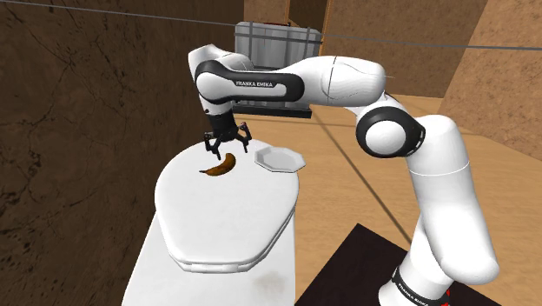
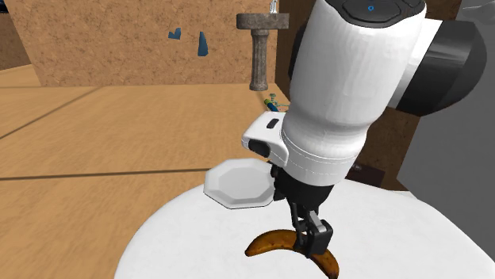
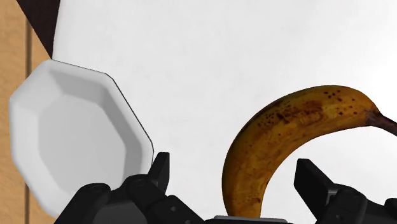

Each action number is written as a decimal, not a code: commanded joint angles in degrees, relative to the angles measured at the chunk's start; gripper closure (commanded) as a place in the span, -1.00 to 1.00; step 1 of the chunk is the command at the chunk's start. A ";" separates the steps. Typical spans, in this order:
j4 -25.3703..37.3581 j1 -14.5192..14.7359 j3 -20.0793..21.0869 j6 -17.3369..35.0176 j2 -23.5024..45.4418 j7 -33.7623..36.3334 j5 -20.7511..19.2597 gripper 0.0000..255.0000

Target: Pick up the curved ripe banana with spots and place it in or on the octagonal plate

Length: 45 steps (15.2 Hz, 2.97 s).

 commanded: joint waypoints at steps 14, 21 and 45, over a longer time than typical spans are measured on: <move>-7.27 -0.47 -0.31 5.14 -1.96 1.21 0.01 1.00; -9.54 -0.33 -0.21 6.20 -3.17 1.57 -0.01 1.00; -24.01 -5.14 0.27 24.34 -12.13 0.34 7.53 -1.00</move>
